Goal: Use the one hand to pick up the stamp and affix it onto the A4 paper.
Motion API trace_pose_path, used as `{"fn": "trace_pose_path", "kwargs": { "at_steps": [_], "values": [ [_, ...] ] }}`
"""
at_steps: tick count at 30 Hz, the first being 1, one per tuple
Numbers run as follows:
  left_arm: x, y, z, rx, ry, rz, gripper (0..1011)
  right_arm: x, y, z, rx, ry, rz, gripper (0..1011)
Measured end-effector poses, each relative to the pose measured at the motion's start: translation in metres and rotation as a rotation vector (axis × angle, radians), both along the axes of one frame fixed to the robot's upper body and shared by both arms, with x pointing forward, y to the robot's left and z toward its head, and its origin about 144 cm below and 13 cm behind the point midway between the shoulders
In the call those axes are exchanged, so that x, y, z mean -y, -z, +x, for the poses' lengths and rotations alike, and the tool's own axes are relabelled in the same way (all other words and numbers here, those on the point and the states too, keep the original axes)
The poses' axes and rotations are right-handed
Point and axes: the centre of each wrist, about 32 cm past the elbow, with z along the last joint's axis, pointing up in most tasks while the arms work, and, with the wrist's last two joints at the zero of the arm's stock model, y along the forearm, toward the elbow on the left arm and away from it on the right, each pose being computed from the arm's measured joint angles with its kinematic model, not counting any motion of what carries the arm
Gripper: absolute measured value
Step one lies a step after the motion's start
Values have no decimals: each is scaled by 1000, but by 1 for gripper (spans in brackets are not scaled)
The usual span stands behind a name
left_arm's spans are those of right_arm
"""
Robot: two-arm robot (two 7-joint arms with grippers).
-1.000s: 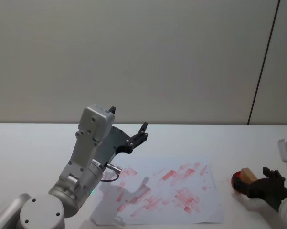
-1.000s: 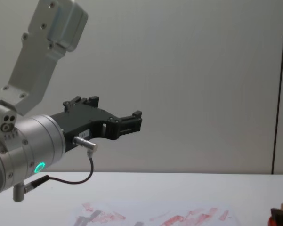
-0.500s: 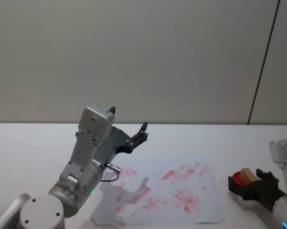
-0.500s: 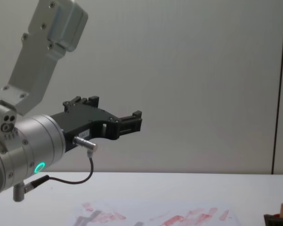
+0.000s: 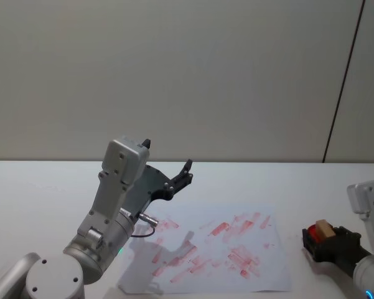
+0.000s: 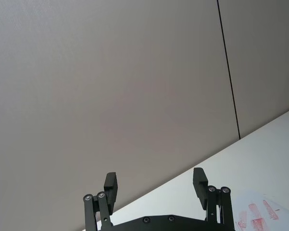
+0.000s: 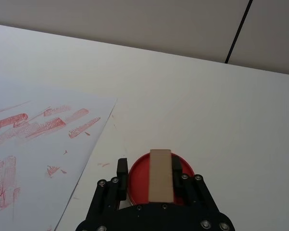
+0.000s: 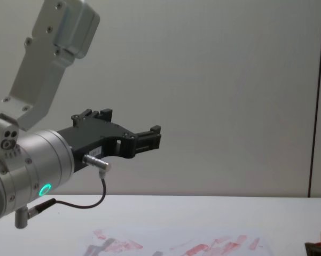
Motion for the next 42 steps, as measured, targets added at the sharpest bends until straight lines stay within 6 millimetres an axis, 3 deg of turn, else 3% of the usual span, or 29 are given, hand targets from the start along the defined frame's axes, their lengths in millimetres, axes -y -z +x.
{"fn": "trace_pose_path", "kwargs": {
  "at_steps": [11,26,42],
  "values": [
    [0,0,0,0,0,0,1002,0,0,0,-2,-2,-2,225],
    [0,0,0,0,0,0,1003,-6,-4,5,69,-18,35,220],
    [0,0,0,0,0,0,1003,-35,-24,17,169,-178,170,220]
  ]
}}
